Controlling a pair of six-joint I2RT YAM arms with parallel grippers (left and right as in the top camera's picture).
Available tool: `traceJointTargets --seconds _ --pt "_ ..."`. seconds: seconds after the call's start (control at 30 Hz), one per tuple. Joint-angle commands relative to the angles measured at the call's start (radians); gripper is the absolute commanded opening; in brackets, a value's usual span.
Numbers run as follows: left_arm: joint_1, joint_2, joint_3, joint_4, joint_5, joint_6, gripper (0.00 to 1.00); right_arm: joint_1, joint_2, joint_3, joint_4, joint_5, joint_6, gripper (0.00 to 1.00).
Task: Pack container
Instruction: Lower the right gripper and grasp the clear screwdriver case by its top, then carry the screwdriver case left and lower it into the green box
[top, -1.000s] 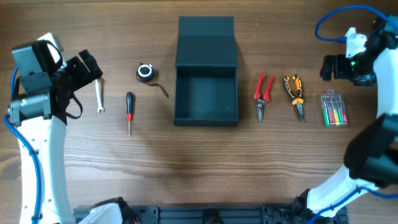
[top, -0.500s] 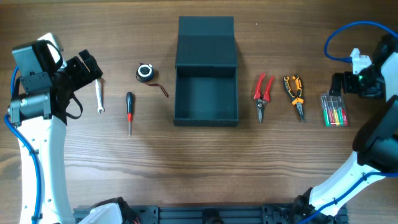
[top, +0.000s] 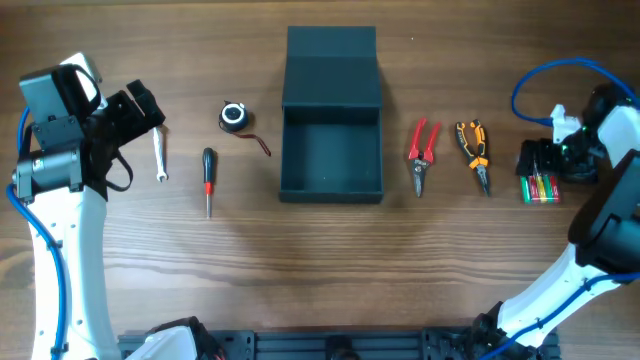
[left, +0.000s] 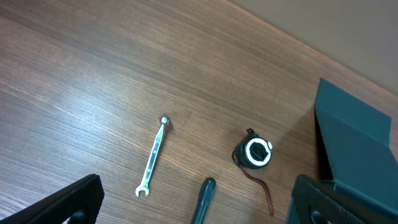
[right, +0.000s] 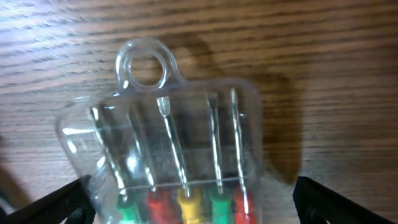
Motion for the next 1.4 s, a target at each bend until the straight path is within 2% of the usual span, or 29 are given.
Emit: traceJointTargets --seconds 0.0,0.27,0.4,0.53,0.7,1.03,1.2,1.37 --pt "0.006 0.005 0.024 -0.001 -0.010 0.016 1.00 0.037 0.009 -0.027 0.019 0.053 0.040 1.00" --pt "0.006 0.005 0.024 0.000 -0.010 0.016 1.00 0.074 0.008 -0.028 0.040 0.073 0.085 0.99" --pt "0.006 0.005 0.024 -0.001 -0.010 0.016 1.00 0.074 0.009 -0.028 0.031 0.074 0.087 0.86" --pt "0.006 0.005 0.024 0.000 -0.010 0.016 1.00 0.073 0.009 -0.028 0.024 0.076 0.091 0.85" --pt "0.006 0.005 0.024 -0.001 -0.010 0.016 1.00 0.073 0.009 -0.028 0.021 0.077 0.095 0.62" --pt "0.006 0.005 0.024 -0.001 -0.010 0.016 1.00 0.074 0.003 -0.021 -0.006 0.077 0.113 0.62" --pt "0.006 0.005 0.024 0.000 -0.010 0.016 1.00 0.083 -0.057 0.089 -0.088 0.019 0.138 0.56" --pt "0.006 0.005 0.024 -0.001 -0.010 0.016 1.00 0.170 -0.164 0.304 -0.232 -0.053 0.195 0.34"
